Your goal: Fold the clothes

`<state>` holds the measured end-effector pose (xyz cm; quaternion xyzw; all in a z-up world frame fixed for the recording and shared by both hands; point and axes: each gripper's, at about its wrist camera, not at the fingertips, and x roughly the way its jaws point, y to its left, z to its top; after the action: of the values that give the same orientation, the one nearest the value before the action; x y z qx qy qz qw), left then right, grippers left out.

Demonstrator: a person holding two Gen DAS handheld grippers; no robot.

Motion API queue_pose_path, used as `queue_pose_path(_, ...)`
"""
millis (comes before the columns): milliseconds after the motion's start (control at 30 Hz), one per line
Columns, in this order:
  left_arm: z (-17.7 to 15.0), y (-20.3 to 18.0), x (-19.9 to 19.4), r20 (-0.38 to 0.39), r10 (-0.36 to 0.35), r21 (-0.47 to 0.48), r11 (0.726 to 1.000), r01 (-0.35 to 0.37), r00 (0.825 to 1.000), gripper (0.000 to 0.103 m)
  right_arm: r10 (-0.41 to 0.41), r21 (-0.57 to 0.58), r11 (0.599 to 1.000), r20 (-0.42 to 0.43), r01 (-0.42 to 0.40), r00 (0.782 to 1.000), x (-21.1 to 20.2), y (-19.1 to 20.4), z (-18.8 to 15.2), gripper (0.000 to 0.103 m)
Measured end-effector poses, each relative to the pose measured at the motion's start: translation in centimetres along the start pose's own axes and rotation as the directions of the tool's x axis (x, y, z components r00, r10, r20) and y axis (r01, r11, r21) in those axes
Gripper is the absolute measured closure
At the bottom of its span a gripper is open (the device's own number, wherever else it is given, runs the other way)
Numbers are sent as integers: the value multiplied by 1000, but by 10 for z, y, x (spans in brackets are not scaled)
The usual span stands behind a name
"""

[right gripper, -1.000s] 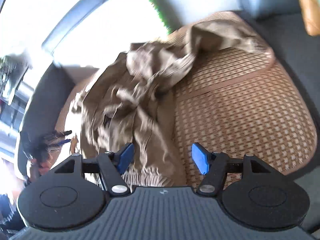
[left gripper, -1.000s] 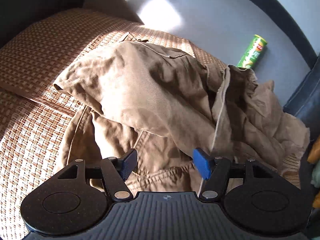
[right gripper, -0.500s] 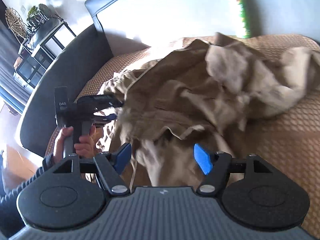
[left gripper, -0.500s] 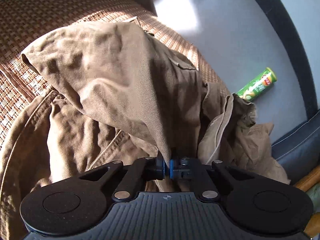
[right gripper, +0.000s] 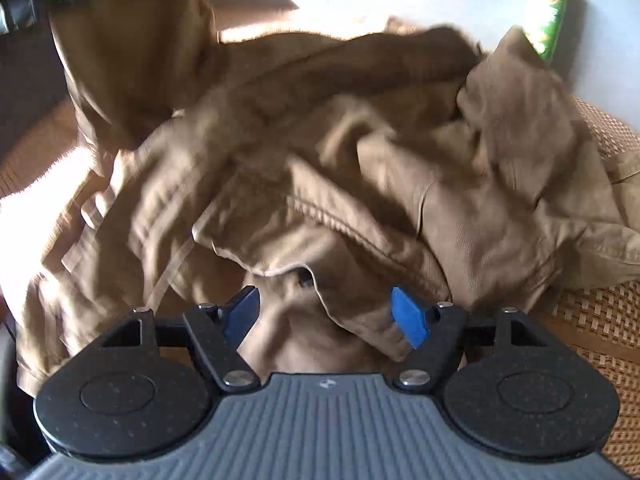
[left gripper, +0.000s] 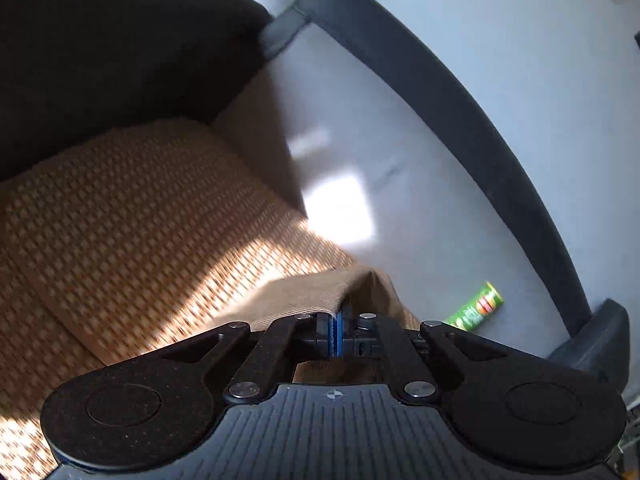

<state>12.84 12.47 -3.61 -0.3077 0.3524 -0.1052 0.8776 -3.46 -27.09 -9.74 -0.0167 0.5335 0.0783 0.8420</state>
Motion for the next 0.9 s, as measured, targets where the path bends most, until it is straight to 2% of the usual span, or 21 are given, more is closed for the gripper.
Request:
queue_pose_path(67, 30, 17, -1, 40, 82, 7, 997, -82, 996, 103, -3, -21, 1000, 7, 3, 1000, 1, 2, -5, 26)
queue_pose_path(133, 57, 40, 7, 43, 164, -18, 986, -164, 985, 103, -2, -28, 1000, 12, 2, 1000, 1, 2, -8, 25)
queue_pose_path(267, 91, 97, 37, -14, 286, -92, 954, -286, 958, 103, 15, 12, 1000, 12, -15, 1000, 0, -4, -8, 24)
queue_pose_path(300, 95, 116, 49, -52, 293, -134, 945, -298, 955, 103, 24, 26, 999, 21, -24, 999, -3, -7, -7, 25)
queue_pose_path(367, 96, 152, 71, -159, 288, -220, 922, -319, 944, 84, 45, 58, 997, 49, -48, 998, -12, -15, -6, 25)
queue_pose_path(433, 87, 176, 84, -246, 272, -290, 895, -338, 930, 78, 42, 120, 991, 100, -54, 994, -29, -32, -7, 26)
queue_pose_path(500, 79, 180, 85, -259, 253, -275, 906, -322, 932, 75, -1, 193, 981, 156, -29, 988, -49, -56, -8, 26)
queue_pose_path(533, 78, 178, 84, -267, 261, -246, 912, -327, 928, 67, -41, 236, 972, 175, -2, 984, -57, -71, -8, 25)
queue_pose_path(567, 77, 172, 83, -281, 272, -210, 918, -336, 920, 56, -92, 296, 955, 179, 35, 980, -62, -89, -9, 25)
queue_pose_path(700, 82, 134, 60, -272, 283, 10, 956, -292, 919, 45, -276, 532, 831, 139, 163, 951, -65, -160, -12, 24)
queue_pose_path(833, 74, 80, 26, -241, 236, 167, 966, -199, 941, 34, -409, 670, 711, 149, 212, 900, -58, -217, -13, 24)
queue_pose_path(900, 68, 55, 15, -238, 200, 224, 963, -146, 951, 33, -455, 731, 643, 125, 228, 882, -50, -243, -13, 23)
